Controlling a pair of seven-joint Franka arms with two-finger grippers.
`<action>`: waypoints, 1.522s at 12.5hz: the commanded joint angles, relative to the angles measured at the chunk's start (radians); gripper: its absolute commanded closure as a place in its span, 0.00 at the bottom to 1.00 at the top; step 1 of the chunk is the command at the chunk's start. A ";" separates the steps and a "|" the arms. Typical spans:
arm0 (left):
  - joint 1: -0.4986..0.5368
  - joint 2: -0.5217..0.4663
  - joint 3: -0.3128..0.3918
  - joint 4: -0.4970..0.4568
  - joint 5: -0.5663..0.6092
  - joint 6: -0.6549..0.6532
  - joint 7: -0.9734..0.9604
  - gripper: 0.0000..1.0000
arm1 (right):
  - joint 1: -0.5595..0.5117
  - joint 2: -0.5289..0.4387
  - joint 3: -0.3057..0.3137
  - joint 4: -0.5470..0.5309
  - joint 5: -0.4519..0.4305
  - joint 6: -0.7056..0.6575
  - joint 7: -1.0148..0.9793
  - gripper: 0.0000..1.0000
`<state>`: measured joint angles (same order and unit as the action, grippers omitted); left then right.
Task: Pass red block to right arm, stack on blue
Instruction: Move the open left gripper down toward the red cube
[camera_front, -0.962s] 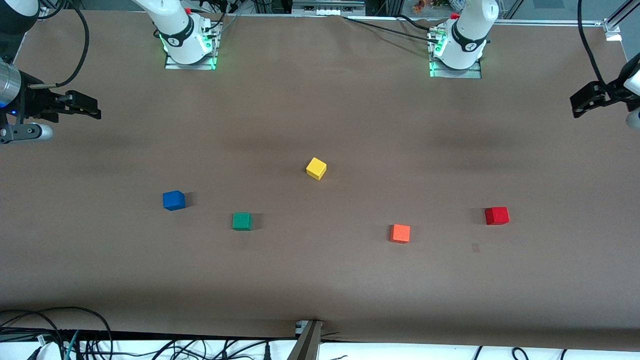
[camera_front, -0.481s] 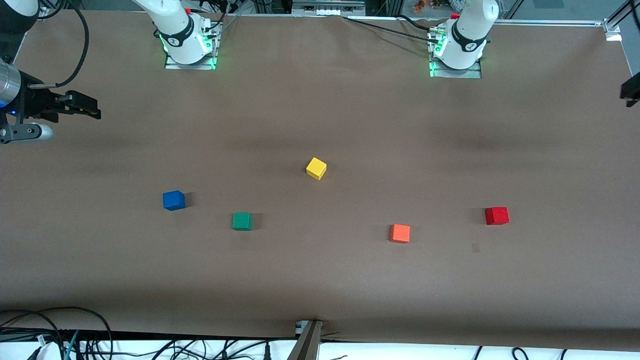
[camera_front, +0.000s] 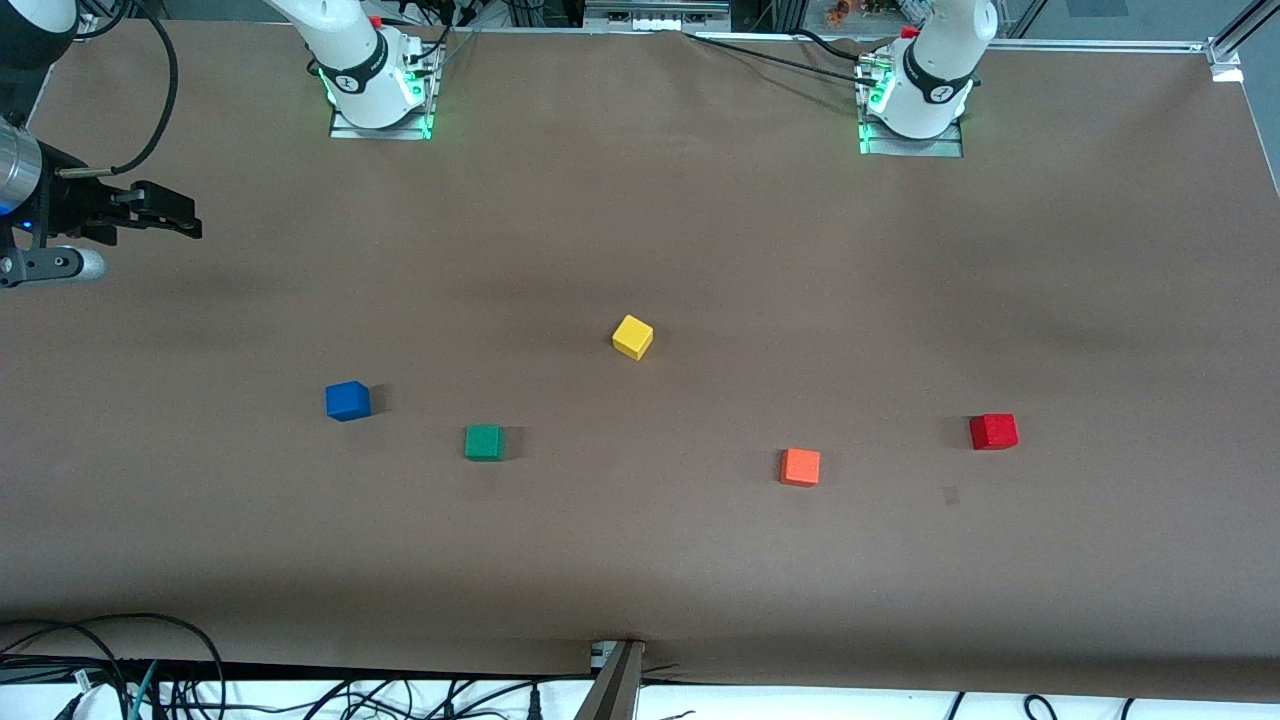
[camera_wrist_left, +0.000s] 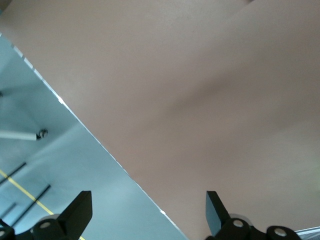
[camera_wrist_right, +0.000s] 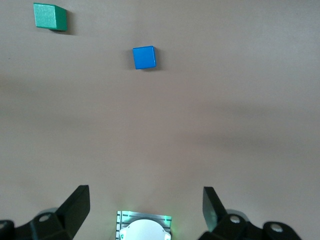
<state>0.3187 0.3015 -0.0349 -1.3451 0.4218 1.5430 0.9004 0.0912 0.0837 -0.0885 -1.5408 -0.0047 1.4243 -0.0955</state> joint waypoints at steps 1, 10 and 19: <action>0.057 0.085 -0.014 0.069 -0.003 0.054 0.167 0.00 | -0.015 0.002 0.009 0.011 0.015 -0.004 -0.006 0.00; 0.246 0.338 -0.014 0.119 -0.400 0.244 0.778 0.00 | -0.015 0.004 0.009 0.011 0.015 -0.004 -0.012 0.00; 0.286 0.573 -0.014 0.147 -0.852 0.094 1.191 0.00 | -0.015 0.002 0.009 0.011 0.017 -0.004 -0.004 0.00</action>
<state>0.5911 0.8125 -0.0410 -1.2517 -0.3484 1.6993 1.9887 0.0909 0.0842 -0.0885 -1.5408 -0.0041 1.4244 -0.0955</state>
